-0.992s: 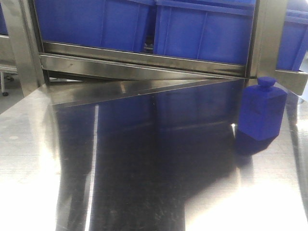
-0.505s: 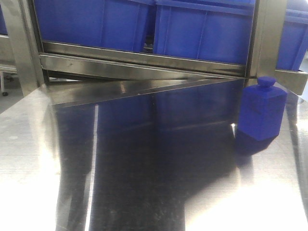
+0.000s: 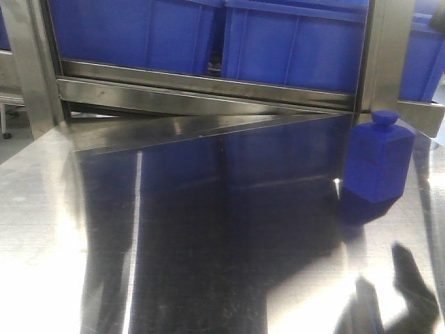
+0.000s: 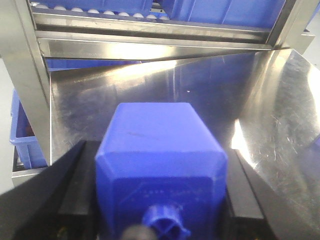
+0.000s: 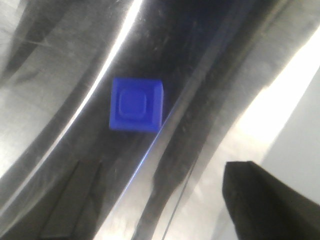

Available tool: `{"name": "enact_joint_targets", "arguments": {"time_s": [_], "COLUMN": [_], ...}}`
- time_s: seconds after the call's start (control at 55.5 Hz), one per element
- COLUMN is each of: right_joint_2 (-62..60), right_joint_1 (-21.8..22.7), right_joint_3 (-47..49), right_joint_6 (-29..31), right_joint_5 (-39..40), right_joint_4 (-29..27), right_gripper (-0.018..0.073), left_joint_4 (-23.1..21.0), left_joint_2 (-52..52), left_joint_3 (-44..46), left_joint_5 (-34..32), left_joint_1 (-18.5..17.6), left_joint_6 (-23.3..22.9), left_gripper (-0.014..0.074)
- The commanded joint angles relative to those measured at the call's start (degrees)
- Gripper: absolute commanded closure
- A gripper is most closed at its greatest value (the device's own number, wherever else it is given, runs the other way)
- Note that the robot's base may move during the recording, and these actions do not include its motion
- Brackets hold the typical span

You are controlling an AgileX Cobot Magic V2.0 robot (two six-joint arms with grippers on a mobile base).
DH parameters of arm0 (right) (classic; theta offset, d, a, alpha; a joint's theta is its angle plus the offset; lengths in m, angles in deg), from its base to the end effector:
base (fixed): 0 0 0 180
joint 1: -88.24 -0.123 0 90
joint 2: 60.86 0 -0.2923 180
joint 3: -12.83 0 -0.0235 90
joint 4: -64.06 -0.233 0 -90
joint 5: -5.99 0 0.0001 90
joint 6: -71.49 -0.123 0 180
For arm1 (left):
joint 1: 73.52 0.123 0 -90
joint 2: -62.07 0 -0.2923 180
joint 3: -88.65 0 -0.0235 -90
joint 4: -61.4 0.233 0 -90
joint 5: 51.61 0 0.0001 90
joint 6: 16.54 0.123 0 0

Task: Pick and sort blue part to right shelf
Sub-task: 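Close the right gripper on the blue part and lift it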

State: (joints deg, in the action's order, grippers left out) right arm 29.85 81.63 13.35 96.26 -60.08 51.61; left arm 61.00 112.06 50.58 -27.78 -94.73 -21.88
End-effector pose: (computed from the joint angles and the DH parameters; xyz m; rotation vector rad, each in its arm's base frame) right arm 0.2814 0.0570 0.3280 -0.6678 2.6092 0.2005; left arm 0.1474 -0.0576 0.3323 0.2670 1.9476 -0.3119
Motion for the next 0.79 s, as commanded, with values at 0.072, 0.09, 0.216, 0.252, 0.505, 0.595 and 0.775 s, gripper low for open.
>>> {"name": "enact_joint_targets", "arguments": {"time_s": [0.072,0.09,0.216,0.252,0.505,0.595,0.775], "right_joint_2": [2.39,2.74,6.00,7.23,12.70,14.25,17.97], "right_joint_1": [-4.14,-4.57,-6.86,-7.05,-7.04,-7.04,-7.04], "right_joint_3": [2.06,2.06,2.06,2.06,2.06,2.06,2.06], "right_joint_6": [1.99,2.04,2.04,2.04,1.99,1.99,1.99], "right_joint_5": [5.30,5.39,6.31,6.31,6.07,6.33,6.26], "right_joint_4": [-2.06,-2.06,-0.63,-0.06,1.83,1.89,1.89], "right_gripper": [-0.0062,-0.0062,-0.0062,-0.0062,-0.0062,-0.0062,-0.0054], "left_joint_4": [-0.24,-0.24,-0.24,-0.24,-0.34,-0.34,-0.34], "left_joint_2": [-0.33,-0.33,-0.33,-0.33,-0.33,-0.33,-0.33], "left_joint_3": [1.68,1.68,1.68,1.68,1.68,1.68,1.68], "left_joint_5": [-5.37,-5.37,-5.37,-5.37,-5.37,-5.37,-5.37], "left_joint_1": [-0.48,-0.48,-0.48,-0.48,-0.48,-0.48,-0.48], "left_joint_6": [0.08,0.08,0.08,0.08,0.08,0.08,0.08], "left_gripper": [0.0346,0.0346,0.0346,0.0346,0.0346,0.0346,0.0346]}}
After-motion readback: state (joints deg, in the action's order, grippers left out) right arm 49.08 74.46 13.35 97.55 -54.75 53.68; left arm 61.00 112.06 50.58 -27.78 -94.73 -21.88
